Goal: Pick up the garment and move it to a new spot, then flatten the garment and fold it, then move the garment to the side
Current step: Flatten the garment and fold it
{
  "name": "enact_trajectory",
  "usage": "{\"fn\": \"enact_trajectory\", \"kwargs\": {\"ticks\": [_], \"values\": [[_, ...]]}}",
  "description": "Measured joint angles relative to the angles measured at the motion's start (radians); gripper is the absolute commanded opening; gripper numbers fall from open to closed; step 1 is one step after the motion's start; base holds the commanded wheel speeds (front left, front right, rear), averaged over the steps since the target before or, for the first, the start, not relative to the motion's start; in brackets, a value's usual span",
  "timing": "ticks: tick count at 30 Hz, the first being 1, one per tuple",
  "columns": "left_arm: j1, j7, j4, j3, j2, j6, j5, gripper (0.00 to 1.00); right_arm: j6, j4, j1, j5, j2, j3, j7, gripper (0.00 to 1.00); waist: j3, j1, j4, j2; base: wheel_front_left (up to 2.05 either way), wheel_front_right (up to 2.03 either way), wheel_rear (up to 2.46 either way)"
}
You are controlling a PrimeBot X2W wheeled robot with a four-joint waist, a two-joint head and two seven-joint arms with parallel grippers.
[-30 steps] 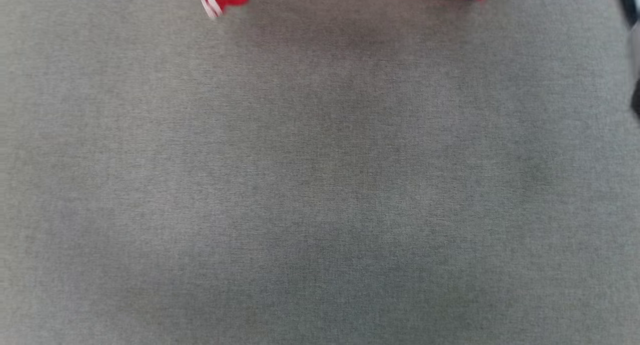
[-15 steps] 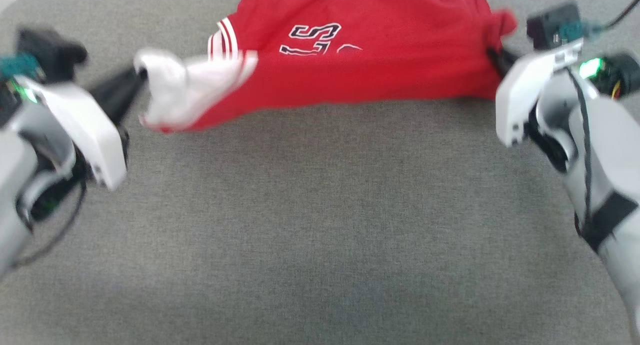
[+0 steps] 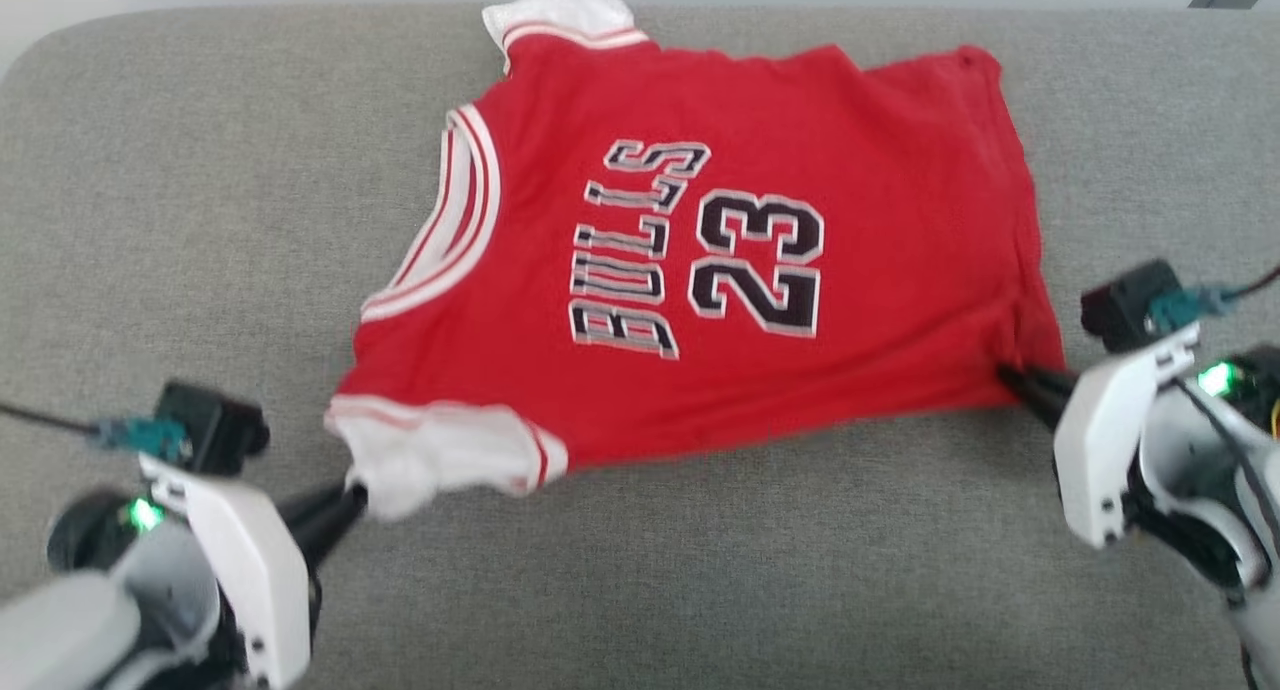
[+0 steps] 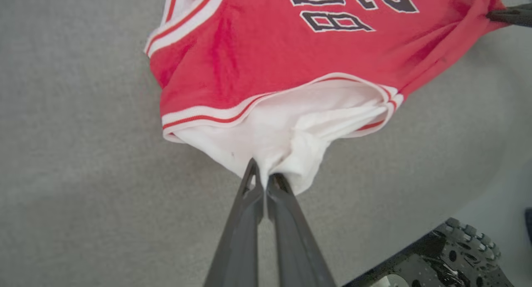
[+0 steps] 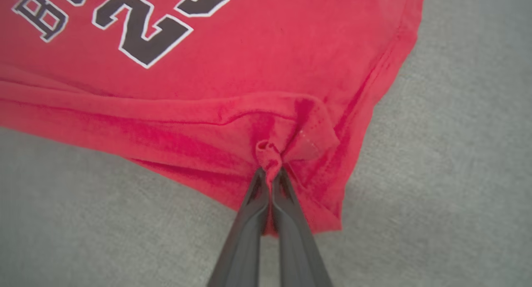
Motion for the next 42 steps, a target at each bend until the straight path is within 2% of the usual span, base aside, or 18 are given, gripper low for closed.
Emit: {"fn": "enact_trajectory", "kwargs": {"ticks": [4, 14, 20, 26, 30, 35, 39, 40, 42], "values": [[0.085, -0.005, -0.06, -0.023, 0.019, 0.056, -0.052, 0.0, -0.001, -0.105, 0.104, 0.036, -0.03, -0.028, 0.073, 0.0, 0.001, 0.0, -0.003, 0.0, 0.0, 0.0, 0.0], [0.192, 0.022, -0.104, -0.079, 0.019, 0.104, -0.121, 0.0, -0.002, -0.239, 0.286, 0.091, -0.064, -0.08, 0.183, 0.0, 0.005, 0.0, -0.003, 0.0, 0.0, 0.0, 0.0], [0.195, 0.03, -0.105, -0.082, 0.017, 0.101, -0.118, 0.0, -0.002, -0.288, 0.345, 0.106, -0.044, -0.14, 0.189, 0.0, 0.015, 0.0, -0.005, 0.0, 0.0, 0.0, 0.0], [0.119, 0.012, -0.136, -0.029, 0.095, 0.098, -0.055, 0.0, -0.002, -0.347, 0.359, 0.084, 0.014, -0.228, 0.176, 0.0, 0.019, 0.0, -0.015, 0.0, 0.0, 0.0, 0.0], [0.041, 0.023, -0.146, 0.011, 0.141, 0.083, -0.004, 0.0, -0.002, -0.382, 0.346, 0.046, 0.061, -0.277, 0.175, 0.0, 0.025, 0.0, -0.025, 0.0, 0.0, 0.0, 0.0], [-0.077, 0.065, -0.117, 0.051, 0.15, 0.036, 0.076, 0.0, -0.002, -0.392, 0.275, -0.013, 0.104, -0.306, 0.159, 0.0, 0.042, 0.0, -0.04, 0.0, 0.0, 0.0, 0.0], [-0.177, 0.105, -0.042, 0.071, 0.111, -0.016, 0.131, 0.0, -0.002, -0.363, 0.199, -0.05, 0.127, -0.309, 0.137, 0.0, 0.063, 0.0, -0.051, 0.0, 0.0, 0.0, 0.0], [-0.229, 0.117, 0.006, 0.076, 0.085, -0.055, 0.16, 0.0, -0.001, -0.339, 0.164, -0.072, 0.134, -0.305, 0.126, 0.0, 0.074, 0.0, -0.057, 0.0, 0.0, 0.0, 0.0], [-0.28, 0.13, 0.063, 0.077, 0.049, -0.093, 0.193, 0.0, -0.001, -0.309, 0.128, -0.082, 0.143, -0.301, 0.118, 0.0, 0.087, 0.0, -0.062, 0.0, 0.0, 0.0, 0.0]]}}
